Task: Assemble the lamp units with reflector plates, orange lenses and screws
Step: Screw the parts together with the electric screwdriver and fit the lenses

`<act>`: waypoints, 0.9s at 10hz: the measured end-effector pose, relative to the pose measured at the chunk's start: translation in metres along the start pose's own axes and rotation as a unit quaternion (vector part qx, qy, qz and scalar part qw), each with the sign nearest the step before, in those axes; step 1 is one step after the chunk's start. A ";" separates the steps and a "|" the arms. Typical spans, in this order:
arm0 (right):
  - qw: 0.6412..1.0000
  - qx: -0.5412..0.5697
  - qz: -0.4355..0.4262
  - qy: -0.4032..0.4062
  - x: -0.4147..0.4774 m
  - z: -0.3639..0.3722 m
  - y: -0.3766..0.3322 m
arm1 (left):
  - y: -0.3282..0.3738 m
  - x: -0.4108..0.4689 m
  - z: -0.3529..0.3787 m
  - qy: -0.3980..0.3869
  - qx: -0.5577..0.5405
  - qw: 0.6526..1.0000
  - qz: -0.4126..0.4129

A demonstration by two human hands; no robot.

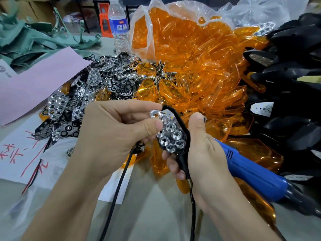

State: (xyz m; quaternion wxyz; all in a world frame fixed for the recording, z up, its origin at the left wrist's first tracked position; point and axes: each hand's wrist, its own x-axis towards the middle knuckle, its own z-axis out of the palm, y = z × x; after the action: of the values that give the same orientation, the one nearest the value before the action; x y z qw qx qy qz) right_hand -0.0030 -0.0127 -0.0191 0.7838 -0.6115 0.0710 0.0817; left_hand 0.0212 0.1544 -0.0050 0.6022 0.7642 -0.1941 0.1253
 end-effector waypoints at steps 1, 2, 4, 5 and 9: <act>1.000 0.001 -0.007 -0.006 0.000 -0.001 0.001 | 0.011 0.003 0.018 0.046 0.032 0.997 -0.051; 1.000 0.006 0.002 -0.013 -0.001 -0.001 0.003 | 0.009 0.005 0.021 0.069 0.060 0.996 -0.018; 0.999 -0.006 -0.032 -0.026 -0.002 0.000 0.004 | 0.014 0.004 0.015 0.131 0.158 0.979 0.016; 0.997 -0.023 -0.052 -0.048 -0.001 -0.001 0.002 | 0.013 0.004 0.018 0.118 0.147 0.982 0.019; 0.987 -0.098 -0.122 -0.036 -0.006 0.000 -0.002 | 0.019 0.002 0.037 0.049 -0.108 0.984 -0.136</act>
State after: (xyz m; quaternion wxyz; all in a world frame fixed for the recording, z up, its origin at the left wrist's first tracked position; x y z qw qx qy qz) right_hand -0.0087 -0.0137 -0.0162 0.7264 -0.6860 -0.0406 0.0141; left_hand 0.0131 0.1144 0.0032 0.7017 0.7066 -0.0707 0.0580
